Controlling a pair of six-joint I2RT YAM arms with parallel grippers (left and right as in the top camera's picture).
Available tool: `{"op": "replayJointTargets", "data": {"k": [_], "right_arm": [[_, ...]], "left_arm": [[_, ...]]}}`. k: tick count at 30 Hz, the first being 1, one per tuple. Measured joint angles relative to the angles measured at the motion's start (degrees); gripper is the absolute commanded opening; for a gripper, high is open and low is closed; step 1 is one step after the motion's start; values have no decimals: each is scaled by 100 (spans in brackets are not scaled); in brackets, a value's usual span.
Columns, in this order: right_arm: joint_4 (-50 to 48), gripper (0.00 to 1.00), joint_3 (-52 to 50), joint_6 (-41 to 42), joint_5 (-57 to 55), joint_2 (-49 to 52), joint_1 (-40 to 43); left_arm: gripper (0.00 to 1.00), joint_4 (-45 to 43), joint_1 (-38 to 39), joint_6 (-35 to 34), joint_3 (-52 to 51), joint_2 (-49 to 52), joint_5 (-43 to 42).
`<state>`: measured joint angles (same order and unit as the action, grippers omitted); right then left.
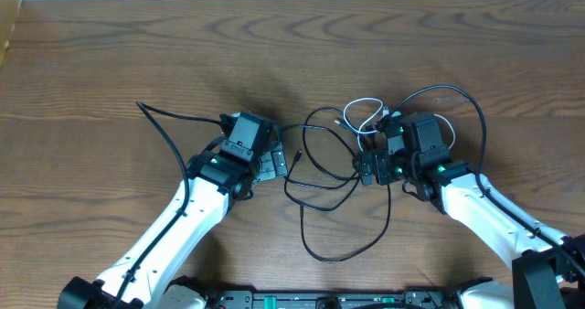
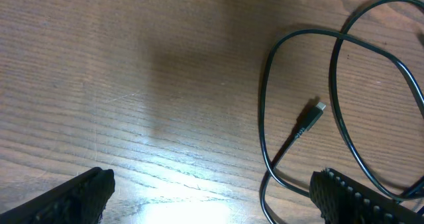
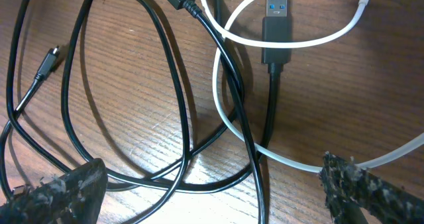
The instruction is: Untangle cables
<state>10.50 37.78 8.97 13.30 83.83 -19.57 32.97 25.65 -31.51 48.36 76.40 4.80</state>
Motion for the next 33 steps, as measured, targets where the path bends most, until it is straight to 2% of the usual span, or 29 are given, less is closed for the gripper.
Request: {"op": "replayJointTargets", "data": {"k": [33], "right_arm": [[0,99,0,0,0,0,0]], "left_arm": [[99,-133,0,0,0,0,0]]}}
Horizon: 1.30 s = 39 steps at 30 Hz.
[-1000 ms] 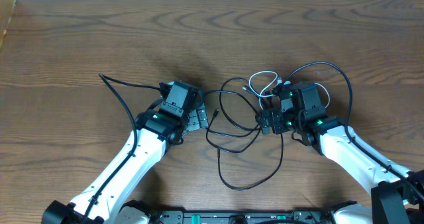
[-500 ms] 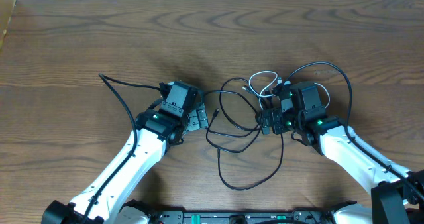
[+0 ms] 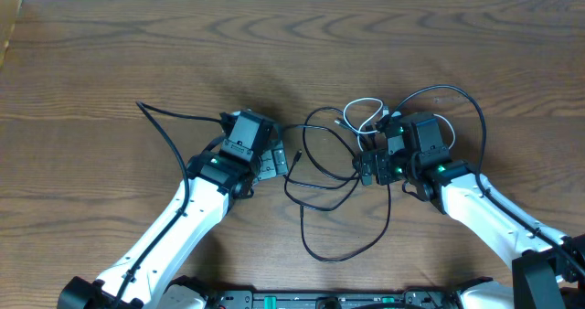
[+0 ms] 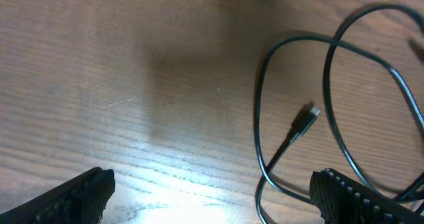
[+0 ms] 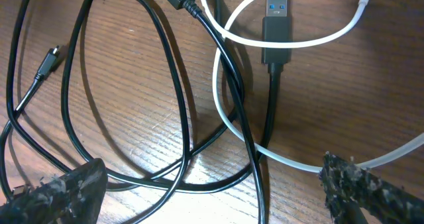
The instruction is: Untangle cables
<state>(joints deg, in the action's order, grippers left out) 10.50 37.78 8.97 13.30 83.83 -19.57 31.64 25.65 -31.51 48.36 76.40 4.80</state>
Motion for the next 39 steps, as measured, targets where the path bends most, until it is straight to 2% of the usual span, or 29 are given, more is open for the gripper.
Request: {"op": "replayJointTargets", "data": {"k": [10,11,12,13,14,17,20,26,29,37,38,39], "right_arm": [[-2,99,0,0,0,0,0],[-2,99,0,0,0,0,0],[0,99,0,0,2,0,0],[-2,99,0,0,0,0,0],[0,99,0,0,0,0,0],[-2,99,0,0,0,0,0],[0,99,0,0,2,0,0],[-2,99,0,0,0,0,0],[0,99,0,0,0,0,0],[0,99,0,0,2,0,0],[0,99,0,0,0,0,0],[0,99,0,0,0,0,0]], "left_arm": [[98,-367,0,0,0,0,-2],[92,-472,0,-2,0,0,0],[75,-546,0,2,0,0,0],[48,-636,0,11,0,0,0],[31,-699,0,0,0,0,-4],[11,-870,0,-2,0,0,-4],[12,-962,0,11,0,2,-122],[41,-1014,0,-15,0,391,-654],[45,-1010,0,-7,0,800,-892],[45,-1003,0,2,0,1641,-1174],[39,-1003,0,2,0,1681,-1185],[20,-1008,0,0,0,1707,-1196]]}}
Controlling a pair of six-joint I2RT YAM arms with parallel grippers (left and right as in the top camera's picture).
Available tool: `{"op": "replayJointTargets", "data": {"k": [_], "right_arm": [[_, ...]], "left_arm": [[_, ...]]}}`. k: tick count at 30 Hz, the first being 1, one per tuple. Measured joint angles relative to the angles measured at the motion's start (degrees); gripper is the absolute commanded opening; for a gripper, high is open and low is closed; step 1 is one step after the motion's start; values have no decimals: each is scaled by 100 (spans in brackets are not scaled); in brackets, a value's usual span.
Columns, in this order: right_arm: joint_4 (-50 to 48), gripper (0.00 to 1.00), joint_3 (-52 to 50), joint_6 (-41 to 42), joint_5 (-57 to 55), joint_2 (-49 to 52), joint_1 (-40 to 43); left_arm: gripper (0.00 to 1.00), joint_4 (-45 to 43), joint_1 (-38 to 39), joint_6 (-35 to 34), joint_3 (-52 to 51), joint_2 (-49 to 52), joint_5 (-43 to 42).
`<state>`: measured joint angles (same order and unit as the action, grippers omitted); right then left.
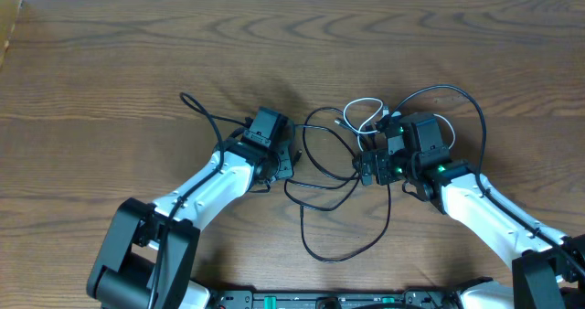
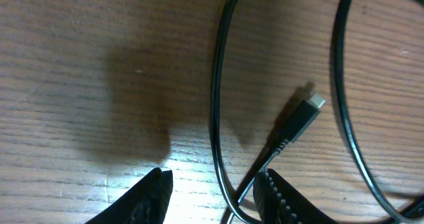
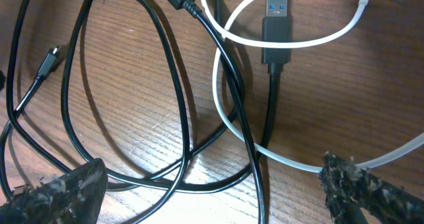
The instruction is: Untangle cables
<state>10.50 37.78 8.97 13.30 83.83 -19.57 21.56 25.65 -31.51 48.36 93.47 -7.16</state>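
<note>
Black cables (image 1: 322, 183) lie looped over each other mid-table, crossed by a white cable (image 3: 291, 160). My left gripper (image 2: 213, 201) sits low at the tangle's left side. Its fingers (image 2: 151, 196) stand narrowly apart, with a black loop (image 2: 212, 111) and the lead of a small plug (image 2: 301, 118) passing between them, close to the right finger. My right gripper (image 3: 215, 194) hangs wide open over the tangle's right side. Below it a black strand (image 3: 252, 173) and a black USB plug (image 3: 277, 26) lie under the white loop.
The wooden table (image 1: 91, 71) carries only the cables. A black lead (image 1: 196, 108) curls beside the left arm. A cardboard edge (image 1: 7, 26) shows at the far left.
My left gripper has moved right and lower onto the tangle, and its fingers stand much closer together, now straddling a black loop and the plug lead. The right gripper and cables look unchanged.
Both grippers hung wide open, the left over bare wood beside the small plug, the right over the crossed black and white cables. The left view shifted slightly. Now the left gripper has narrowed around a black strand; the right has stayed put.
</note>
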Motion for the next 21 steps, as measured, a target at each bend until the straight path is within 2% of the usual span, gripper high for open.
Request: {"op": "replayJointTargets", "data": {"k": [1,11,21], "right_arm": [[0,99,0,0,2,0,0],[0,99,0,0,2,0,0],[0,99,0,0,2,0,0]], "left_arm": [[8,-11,0,0,0,17,0],[8,-1062,0,188,11,20,195],[8,-1172,0,199,11,20,140]]}}
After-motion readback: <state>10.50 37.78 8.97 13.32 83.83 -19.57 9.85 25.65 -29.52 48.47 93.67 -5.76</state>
